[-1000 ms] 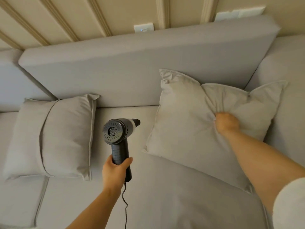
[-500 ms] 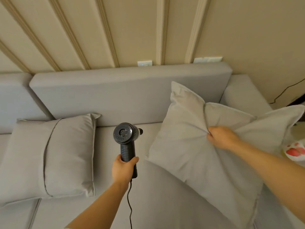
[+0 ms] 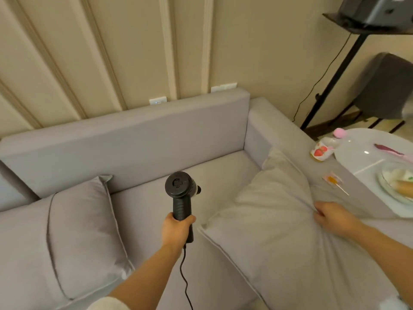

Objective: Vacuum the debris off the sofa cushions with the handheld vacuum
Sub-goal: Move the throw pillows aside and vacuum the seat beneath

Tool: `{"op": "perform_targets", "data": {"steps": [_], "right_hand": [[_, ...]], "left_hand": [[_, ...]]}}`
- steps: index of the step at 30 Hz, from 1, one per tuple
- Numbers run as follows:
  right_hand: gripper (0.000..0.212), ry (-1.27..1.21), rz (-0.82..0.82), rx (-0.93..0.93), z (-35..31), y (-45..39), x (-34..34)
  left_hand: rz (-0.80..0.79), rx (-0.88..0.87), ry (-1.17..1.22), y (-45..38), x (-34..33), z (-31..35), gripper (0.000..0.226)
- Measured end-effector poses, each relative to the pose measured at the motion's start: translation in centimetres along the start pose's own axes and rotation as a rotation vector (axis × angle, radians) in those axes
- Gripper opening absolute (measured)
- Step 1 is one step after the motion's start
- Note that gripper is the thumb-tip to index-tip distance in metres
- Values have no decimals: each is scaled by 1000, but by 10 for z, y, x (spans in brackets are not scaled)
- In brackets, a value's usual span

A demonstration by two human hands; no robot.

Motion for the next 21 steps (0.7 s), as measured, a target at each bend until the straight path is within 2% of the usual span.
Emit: {"op": "perform_targets", "data": {"steps": [7,12,14,19,21], "right_hand": [[36,7,-69,-106,42,58,-32],[35,22,-32,-125,52,76,-35],[30,8,15,-119,50,72,-26],[40,-18,132,-24,20,33,8],[31,-31,142,23,1,9,16]], "left_hand": [[-92,-34,-96,26,-26,-12,28],[-105,-63,-104,37,-35,-14,26],[-101,-78,-105,38,-32,-12,26],[-46,-96,-86,30,-18,3,28],[-16,-89,-62,23,-12,12,28]]}}
Point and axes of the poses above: each hand's wrist, its own y-axis away from the middle knuckle, its own x-axis out of the back of the hand, z = x × y, the point moved 4 cm from there along -y, towards the middle knuckle, and after that the axes turned 12 degrees about z, right-handed, at the moved point
